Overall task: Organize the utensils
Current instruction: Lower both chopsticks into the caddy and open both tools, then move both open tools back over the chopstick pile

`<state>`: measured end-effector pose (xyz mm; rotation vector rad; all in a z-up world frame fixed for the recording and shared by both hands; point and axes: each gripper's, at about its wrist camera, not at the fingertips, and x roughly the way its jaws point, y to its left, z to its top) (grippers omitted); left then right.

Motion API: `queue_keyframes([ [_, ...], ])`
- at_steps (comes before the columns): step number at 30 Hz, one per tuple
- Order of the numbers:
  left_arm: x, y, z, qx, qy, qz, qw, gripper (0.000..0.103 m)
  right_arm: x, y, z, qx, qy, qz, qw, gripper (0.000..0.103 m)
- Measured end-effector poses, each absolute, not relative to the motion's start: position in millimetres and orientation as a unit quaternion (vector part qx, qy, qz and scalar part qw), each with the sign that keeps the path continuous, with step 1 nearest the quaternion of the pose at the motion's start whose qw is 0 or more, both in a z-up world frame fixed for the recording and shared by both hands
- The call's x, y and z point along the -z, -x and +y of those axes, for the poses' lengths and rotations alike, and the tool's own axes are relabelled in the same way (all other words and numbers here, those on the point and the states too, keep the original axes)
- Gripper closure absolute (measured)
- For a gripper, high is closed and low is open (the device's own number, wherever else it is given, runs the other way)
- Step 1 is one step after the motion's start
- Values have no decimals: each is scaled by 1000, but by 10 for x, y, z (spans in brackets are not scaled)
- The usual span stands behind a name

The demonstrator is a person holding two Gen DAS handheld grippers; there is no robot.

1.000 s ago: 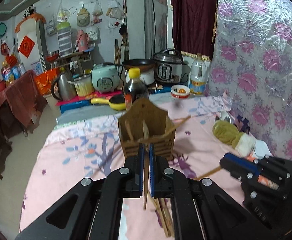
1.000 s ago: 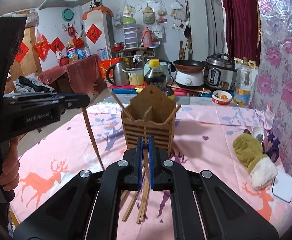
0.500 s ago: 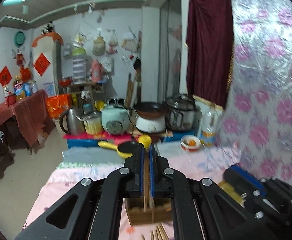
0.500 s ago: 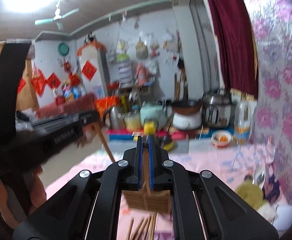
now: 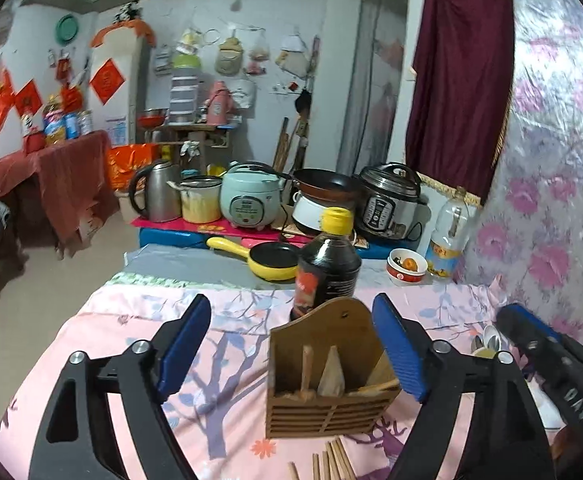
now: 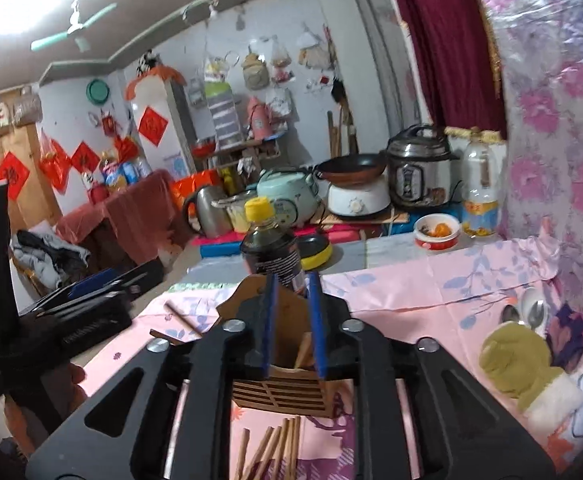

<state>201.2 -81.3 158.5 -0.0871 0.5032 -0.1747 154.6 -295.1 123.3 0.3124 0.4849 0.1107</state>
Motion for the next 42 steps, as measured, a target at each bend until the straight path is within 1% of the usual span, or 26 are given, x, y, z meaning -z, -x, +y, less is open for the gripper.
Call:
queue_keyframes([
  [1, -1595, -1950, -756, 82, 49, 248, 964, 12, -1234, -1462, -2989, -52, -158, 235, 958, 73],
  [3, -1611, -1796, -647, 69, 60, 241, 966, 6, -1204, -1310, -3040, -50, -167, 233, 957, 68],
  [5, -1593, -1609, -547, 60, 68, 235, 968, 6, -1148, -1157, -3068, -48, -176, 235, 955, 58],
  [7, -1532, -1439, -502, 58, 70, 238, 967, 6, -1054, -967, -3100, -44, -183, 238, 953, 37],
  [8, -1505, -1366, -476, 56, 69, 238, 967, 6, -1003, -871, -3110, -43, -184, 239, 952, 33],
  [9, -1428, -1232, -460, 49, 65, 237, 968, 6, -961, -791, -3108, -41, -183, 240, 952, 26],
  [11, -1294, -1034, -466, 39, 50, 235, 970, 6, -842, -590, -3083, -37, -173, 243, 954, 21],
  [13, -1129, -857, -486, 31, 26, 233, 972, 6, -740, -416, -3044, -32, -152, 242, 958, 11],
  [14, -1018, -770, -508, 26, 10, 232, 972, 6, -698, -355, -3031, -29, -142, 240, 960, 8],
  [16, -811, -662, -538, 18, -17, 235, 972, 6, -551, -218, -2980, -11, -113, 238, 965, 6],
  [18, -605, -606, -536, 2, -35, 248, 968, 6, -440, -205, -2942, -2, -102, 256, 961, 6],
  [20, -517, -611, -521, -12, -46, 275, 960, 6, -391, -233, -2922, -13, -106, 270, 957, 6],
  [21, -503, -586, -492, -13, -44, 274, 961, 6, -383, -235, -2909, -15, -107, 273, 956, 6],
  [26, -573, -460, -362, -21, -24, 249, 968, 6, -301, -229, -2755, -10, -68, 289, 955, 6],
  [32, -686, -429, -383, -29, -21, 232, 972, 6, -78, -338, -2563, -27, -39, 352, 935, 6],
  [42, -743, -352, -405, -46, -34, 211, 976, 6, 162, -331, -2447, -34, -10, 407, 913, 6],
])
